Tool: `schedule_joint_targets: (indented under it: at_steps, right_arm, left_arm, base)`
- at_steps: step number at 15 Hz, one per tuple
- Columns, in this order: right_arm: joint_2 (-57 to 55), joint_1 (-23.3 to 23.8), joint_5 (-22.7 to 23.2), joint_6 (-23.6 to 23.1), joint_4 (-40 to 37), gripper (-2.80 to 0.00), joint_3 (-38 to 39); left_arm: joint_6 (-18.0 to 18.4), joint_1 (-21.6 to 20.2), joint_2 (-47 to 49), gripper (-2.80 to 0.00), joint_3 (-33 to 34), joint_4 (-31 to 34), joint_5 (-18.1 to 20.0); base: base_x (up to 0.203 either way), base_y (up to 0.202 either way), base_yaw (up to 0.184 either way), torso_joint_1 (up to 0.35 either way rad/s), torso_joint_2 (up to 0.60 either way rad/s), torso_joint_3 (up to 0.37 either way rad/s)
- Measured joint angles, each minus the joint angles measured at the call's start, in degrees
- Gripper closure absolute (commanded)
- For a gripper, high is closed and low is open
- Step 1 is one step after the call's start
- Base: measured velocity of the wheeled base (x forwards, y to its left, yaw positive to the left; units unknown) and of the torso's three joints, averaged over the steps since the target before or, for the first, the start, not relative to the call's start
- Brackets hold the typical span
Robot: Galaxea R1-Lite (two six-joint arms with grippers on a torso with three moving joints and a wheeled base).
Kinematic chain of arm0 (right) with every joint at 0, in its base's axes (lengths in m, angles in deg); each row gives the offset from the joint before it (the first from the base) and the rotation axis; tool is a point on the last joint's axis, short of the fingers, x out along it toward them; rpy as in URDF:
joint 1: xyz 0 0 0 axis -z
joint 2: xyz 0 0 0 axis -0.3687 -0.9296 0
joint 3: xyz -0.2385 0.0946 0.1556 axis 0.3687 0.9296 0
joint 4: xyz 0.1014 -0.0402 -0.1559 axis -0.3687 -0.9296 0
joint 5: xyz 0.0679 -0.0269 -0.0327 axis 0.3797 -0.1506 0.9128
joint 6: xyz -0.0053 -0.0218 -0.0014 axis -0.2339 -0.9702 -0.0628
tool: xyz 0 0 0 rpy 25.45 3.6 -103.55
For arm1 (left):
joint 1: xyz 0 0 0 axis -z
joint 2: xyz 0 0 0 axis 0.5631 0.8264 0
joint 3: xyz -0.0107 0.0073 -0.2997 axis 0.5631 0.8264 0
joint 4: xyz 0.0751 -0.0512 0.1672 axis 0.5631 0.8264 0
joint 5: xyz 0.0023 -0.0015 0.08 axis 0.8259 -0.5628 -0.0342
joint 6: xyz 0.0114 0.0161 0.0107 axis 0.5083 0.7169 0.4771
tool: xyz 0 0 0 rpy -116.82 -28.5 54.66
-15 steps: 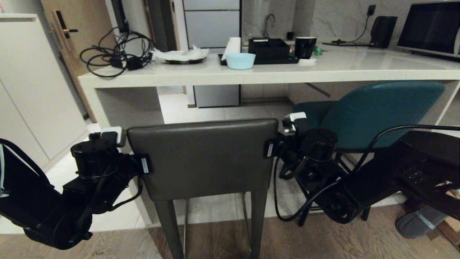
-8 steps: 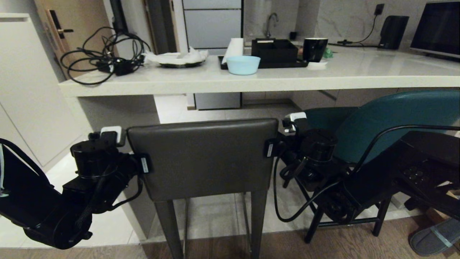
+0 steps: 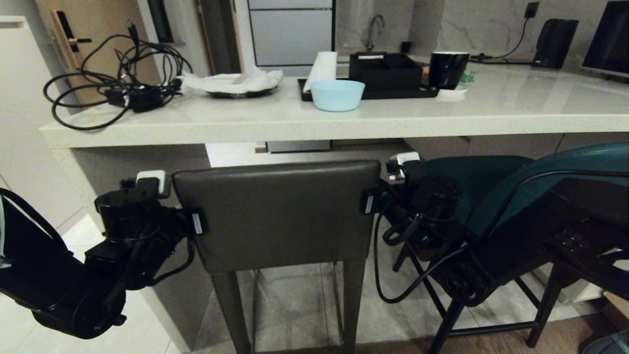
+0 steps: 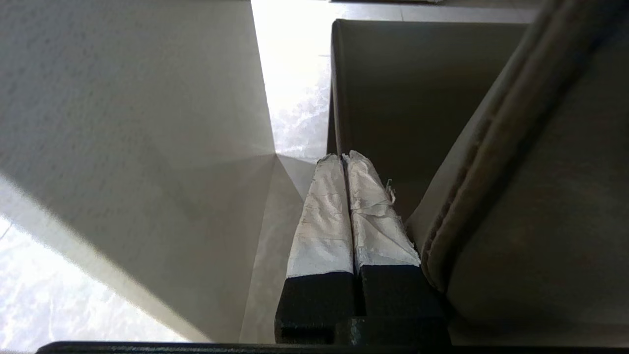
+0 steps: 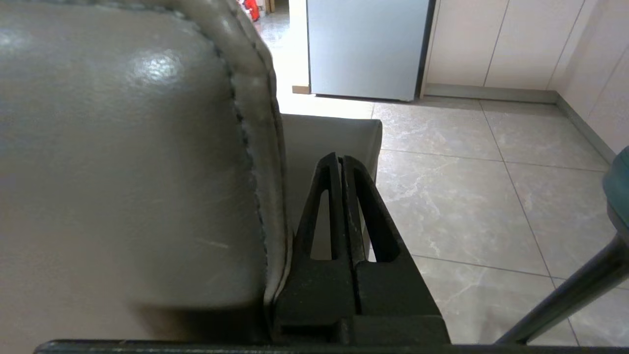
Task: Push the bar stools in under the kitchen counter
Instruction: Push the gray chair back under the dining table
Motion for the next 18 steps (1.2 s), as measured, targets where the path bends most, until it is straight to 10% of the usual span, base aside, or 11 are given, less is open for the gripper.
schedule_joint_targets:
  at_steps: [18]
  right_arm:
    - [7.49, 0.22, -0.17, 0.2, -0.8, 0.0, 7.48]
  left_arm:
    - [-0.13, -2.33, -7.54, 0.0, 6.06, -0.31, 0.37]
  base:
    - [0.0, 0.0, 0.0, 0.0, 0.0, 0.0]
